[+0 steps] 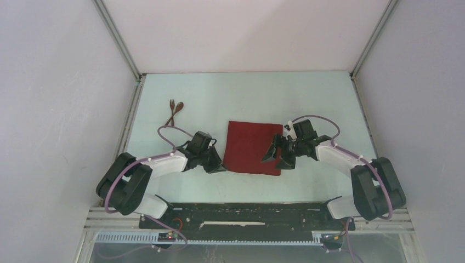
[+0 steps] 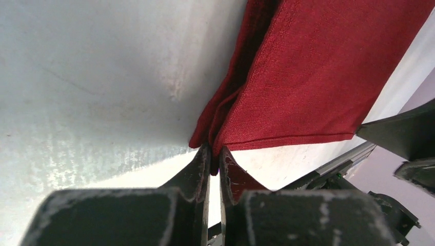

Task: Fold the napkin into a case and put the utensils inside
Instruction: Smooth out the square-folded napkin at the center of the board.

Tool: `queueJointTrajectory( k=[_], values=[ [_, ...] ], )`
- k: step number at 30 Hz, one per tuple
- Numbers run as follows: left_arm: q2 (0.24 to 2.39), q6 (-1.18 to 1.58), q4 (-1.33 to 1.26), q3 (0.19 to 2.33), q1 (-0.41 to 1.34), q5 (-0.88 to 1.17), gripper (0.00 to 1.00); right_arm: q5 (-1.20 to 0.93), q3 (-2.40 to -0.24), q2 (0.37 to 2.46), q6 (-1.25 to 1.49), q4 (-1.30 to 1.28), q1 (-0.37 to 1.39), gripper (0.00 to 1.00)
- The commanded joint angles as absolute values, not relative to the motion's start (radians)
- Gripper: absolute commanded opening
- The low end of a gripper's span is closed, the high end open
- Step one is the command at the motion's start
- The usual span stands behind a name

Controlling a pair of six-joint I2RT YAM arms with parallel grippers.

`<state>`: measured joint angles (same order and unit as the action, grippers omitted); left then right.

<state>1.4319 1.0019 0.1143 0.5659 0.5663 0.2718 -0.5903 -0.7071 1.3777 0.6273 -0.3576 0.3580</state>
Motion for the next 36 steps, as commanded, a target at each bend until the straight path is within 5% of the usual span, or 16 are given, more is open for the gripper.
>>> queueJointTrajectory(
  k=[1, 10, 17, 21, 26, 30, 36],
  values=[
    [1.443, 0.966, 0.096, 0.551, 0.55, 0.247, 0.09, -0.714, -0.665, 1.415, 0.667, -0.233, 0.337, 0.87],
    [1.473, 0.94, 0.103, 0.568, 0.545, 0.249, 0.12, -0.716, -0.61, 1.492, 0.666, -0.144, 0.312, 0.87],
    [1.303, 0.856, 0.263, 0.633, 0.546, 0.169, 0.43, -0.724, -0.596, 1.531, 0.683, -0.091, 0.316, 0.87],
    [1.22, 0.841, 0.279, 0.652, 0.549, 0.229, 0.49, -0.717, -0.595, 1.529, 0.684, -0.094, 0.314, 0.87],
    [1.326, 0.907, 0.066, 0.658, 0.563, 0.501, 0.25, -0.716, -0.591, 1.534, 0.688, -0.086, 0.316, 0.86],
    [1.469, 0.905, 0.03, 0.65, 0.548, 0.492, 0.1, -0.724, -0.591, 1.518, 0.699, -0.087, 0.318, 0.86],
    [1.615, 0.888, -0.037, 0.57, 0.499, 0.439, 0.03, -0.739, -0.636, 1.378, 0.719, -0.149, 0.351, 0.9]
  ],
)
